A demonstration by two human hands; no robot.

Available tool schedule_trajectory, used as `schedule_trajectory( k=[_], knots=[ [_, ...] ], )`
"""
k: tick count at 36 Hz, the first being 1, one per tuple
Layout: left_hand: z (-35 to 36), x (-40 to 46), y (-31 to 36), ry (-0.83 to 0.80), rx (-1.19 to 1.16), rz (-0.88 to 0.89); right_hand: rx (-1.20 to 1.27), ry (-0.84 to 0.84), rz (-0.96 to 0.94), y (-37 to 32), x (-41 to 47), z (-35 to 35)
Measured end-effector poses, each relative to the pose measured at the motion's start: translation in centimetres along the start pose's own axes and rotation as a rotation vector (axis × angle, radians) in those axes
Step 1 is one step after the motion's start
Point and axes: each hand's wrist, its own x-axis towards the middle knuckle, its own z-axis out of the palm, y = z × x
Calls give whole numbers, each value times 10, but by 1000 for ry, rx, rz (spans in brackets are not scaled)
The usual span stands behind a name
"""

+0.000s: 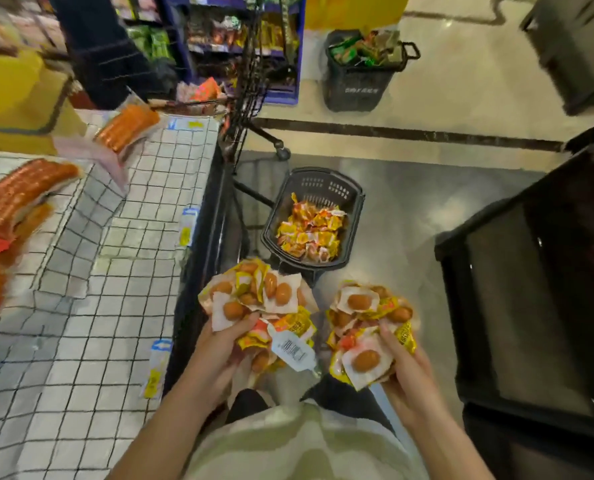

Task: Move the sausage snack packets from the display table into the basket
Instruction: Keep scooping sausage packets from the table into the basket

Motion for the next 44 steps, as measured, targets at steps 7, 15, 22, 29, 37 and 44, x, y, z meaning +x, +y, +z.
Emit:
schedule_trajectory(
  k=[7,15,22,29,37,44],
  knots=[
    [42,92,8,88,55,-39,19,58,38,-41,95,2],
    [106,215,11,248,120,-109,12,83,170,-89,241,14],
    [126,330,-11,305,189,-161,-91,56,172,-98,365,31],
    [99,448,-41,309,248,-206,-197,82,167,-71,465,50],
    [63,573,-74,316,374,-223,-179,171,177,0,578,73],
    [59,685,-78,293,460,-149,-160,182,151,26,677,102]
  ],
)
